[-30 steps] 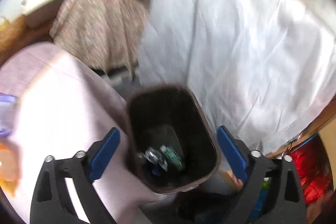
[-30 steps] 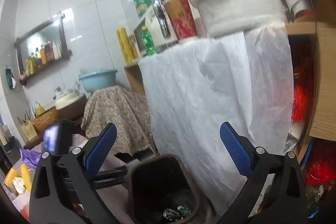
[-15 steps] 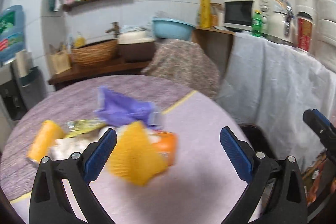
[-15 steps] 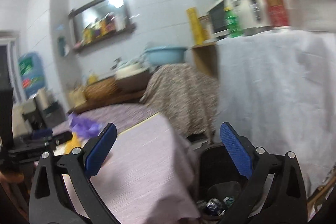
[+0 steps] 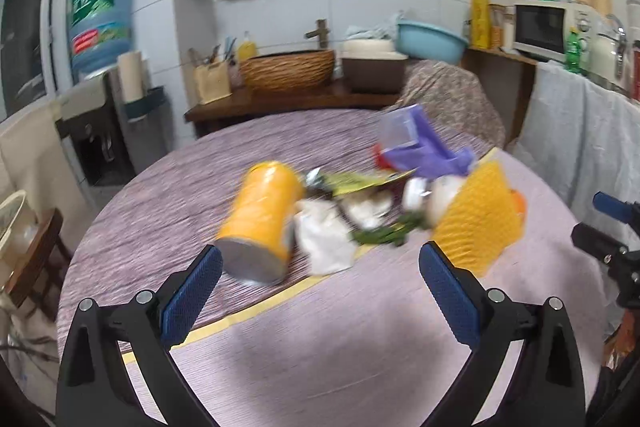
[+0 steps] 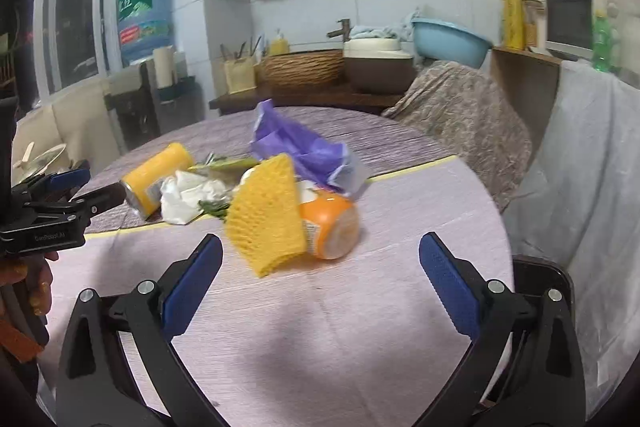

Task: Collect trash
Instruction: 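Move both tools back over the table, then grasp the yellow mesh fruit net with the right tool, then grasp the yellow can by its lid with the left tool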

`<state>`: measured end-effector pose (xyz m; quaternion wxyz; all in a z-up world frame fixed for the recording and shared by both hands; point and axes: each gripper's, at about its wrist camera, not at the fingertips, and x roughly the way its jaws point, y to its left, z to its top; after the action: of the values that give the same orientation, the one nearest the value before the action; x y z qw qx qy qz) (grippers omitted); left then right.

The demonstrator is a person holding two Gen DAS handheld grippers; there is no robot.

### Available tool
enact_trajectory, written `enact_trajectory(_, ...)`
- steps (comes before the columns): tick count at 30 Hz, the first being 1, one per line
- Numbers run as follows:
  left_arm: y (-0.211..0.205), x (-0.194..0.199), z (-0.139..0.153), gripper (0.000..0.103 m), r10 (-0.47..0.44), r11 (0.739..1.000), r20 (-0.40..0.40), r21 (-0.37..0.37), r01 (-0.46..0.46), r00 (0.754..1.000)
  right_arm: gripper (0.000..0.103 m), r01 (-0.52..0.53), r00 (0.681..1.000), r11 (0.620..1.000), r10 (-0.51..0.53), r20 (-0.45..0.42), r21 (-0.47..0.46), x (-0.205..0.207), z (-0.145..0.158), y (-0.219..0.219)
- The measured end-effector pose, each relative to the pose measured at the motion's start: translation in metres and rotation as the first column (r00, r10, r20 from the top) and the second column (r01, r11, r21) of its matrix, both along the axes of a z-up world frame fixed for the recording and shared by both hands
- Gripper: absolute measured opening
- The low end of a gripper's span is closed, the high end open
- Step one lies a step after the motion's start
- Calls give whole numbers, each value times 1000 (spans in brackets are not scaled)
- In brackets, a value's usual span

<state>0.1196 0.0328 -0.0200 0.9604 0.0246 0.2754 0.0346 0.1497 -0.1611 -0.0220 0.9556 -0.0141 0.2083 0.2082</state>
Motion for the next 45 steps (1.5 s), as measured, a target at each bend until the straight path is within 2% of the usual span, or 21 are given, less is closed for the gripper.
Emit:
enact_trajectory(4,34,0,-14,97,51,999,-49,5,-50,998,97,-54,998,997,52,-30,-54,7,-4,30)
enact_trajectory(6,45,3,-19,97,55,998,-72,-11,-56,996,97,-46,998,995,42,-41,-88,13,-6,44)
enact_trajectory(9,56,6,-24,97,43,998,-96,-35,-47,994,97,-47,999,988,48,3,-147,19,-3,57)
enact_trajectory(12,61,15,-24,96,6,998,-117,-60,-14,993,96,-77,997,968,79,-3,-239,31,-3,79)
enact_trajectory(15,67,29,-18,97,-19,996,-116,-88,9,993,82,-39,999,942,42,3,-334,48,-10,94)
enact_trajectory(17,71,40,-12,97,-20,996,-122,-85,10,992,76,-26,1000,927,30,4,-375,55,-13,100)
enact_trajectory(18,71,44,-11,97,-25,997,-122,-74,16,992,63,-28,1000,922,31,2,-386,58,-15,102)
enact_trajectory(19,71,50,-9,97,-33,998,-126,-61,25,991,60,-35,999,923,35,-8,-383,61,-16,101)
enact_trajectory(21,71,65,-7,97,-58,997,-156,-55,50,986,25,-55,998,929,56,-8,-365,59,-14,99)
enact_trajectory(22,72,73,-7,97,-76,996,-174,-56,67,982,20,-84,996,933,81,-23,-350,58,-13,99)
enact_trajectory(26,76,105,-9,97,-81,997,-243,-24,77,967,16,-131,991,941,136,-6,-313,47,-7,97)
enact_trajectory(29,83,133,-13,97,-100,995,-338,-52,87,936,15,-163,986,946,170,-2,-278,39,-2,95)
enact_trajectory(34,84,166,-25,96,-98,995,-441,-30,94,892,15,-216,975,946,223,1,-241,22,6,93)
enact_trajectory(36,80,178,-34,91,-103,994,-487,-21,106,867,15,-232,971,943,240,2,-238,15,8,94)
enact_trajectory(40,71,194,-49,67,-67,991,-548,61,120,834,15,-260,963,939,270,15,-227,-1,12,95)
enact_trajectory(42,71,194,-49,67,-65,992,-549,57,116,833,15,-270,960,938,280,18,-219,-8,12,94)
enact_trajectory(45,76,185,-45,67,-47,993,-525,71,99,849,15,-283,956,939,292,17,-196,-14,14,89)
